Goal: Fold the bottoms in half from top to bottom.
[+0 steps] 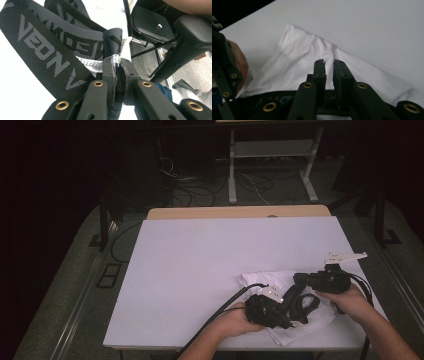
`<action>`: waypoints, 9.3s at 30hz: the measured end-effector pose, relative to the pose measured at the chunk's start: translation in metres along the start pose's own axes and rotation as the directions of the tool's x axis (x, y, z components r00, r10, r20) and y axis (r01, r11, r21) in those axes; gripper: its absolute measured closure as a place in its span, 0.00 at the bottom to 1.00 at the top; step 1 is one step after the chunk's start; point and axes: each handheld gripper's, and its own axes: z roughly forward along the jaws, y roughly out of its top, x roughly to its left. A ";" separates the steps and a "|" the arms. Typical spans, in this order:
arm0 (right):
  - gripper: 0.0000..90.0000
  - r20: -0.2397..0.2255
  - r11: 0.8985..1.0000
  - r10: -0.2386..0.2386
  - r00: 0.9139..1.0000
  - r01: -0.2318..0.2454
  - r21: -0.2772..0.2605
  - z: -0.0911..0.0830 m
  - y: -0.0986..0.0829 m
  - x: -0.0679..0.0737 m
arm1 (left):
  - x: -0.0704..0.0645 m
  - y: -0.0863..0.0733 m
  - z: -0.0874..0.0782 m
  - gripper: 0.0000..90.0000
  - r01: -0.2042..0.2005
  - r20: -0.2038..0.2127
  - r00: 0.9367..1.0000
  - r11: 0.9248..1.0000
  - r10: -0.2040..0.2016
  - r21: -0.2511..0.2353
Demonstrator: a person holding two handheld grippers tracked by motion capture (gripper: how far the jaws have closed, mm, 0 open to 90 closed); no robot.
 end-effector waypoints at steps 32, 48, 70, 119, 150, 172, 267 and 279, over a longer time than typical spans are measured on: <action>0.97 -0.090 0.976 0.216 0.972 -0.212 0.054 -0.016 -0.026 -0.017 | 0.007 -0.005 -0.002 0.88 0.026 0.007 1.000 1.000 -0.026 -0.017; 0.97 -0.061 0.991 0.134 0.989 -0.135 -0.022 -0.056 -0.028 0.011 | 0.009 -0.010 -0.027 0.68 0.071 0.094 0.994 0.985 -0.057 -0.159; 0.97 -0.022 0.995 0.093 0.995 -0.094 -0.036 -0.102 -0.105 0.035 | 0.014 -0.014 -0.051 0.68 0.103 0.032 0.995 0.972 -0.098 -0.209; 0.58 0.037 0.981 0.150 0.988 -0.144 -0.131 -0.064 -0.056 0.011 | 0.047 -0.024 -0.074 0.54 0.215 -0.298 0.899 0.915 -0.322 -0.340; 0.98 0.196 0.976 0.200 0.960 -0.213 0.045 0.017 -0.003 -0.059 | 0.045 -0.029 -0.077 0.36 0.193 -0.262 0.919 0.916 -0.294 -0.351; 0.79 0.230 0.962 0.264 0.937 -0.274 0.011 0.005 0.004 -0.061 | 0.049 -0.042 -0.087 0.39 0.242 -0.351 0.862 0.906 -0.365 -0.347; 0.51 0.134 0.976 0.214 0.967 -0.217 0.006 -0.058 -0.091 0.006 | 0.067 -0.034 -0.060 0.40 0.366 -0.513 0.722 0.885 -0.465 -0.288; 0.86 0.147 0.972 0.229 0.962 -0.233 0.014 -0.056 -0.090 0.010 | 0.062 -0.033 -0.059 0.92 0.347 -0.521 0.732 0.898 -0.439 -0.269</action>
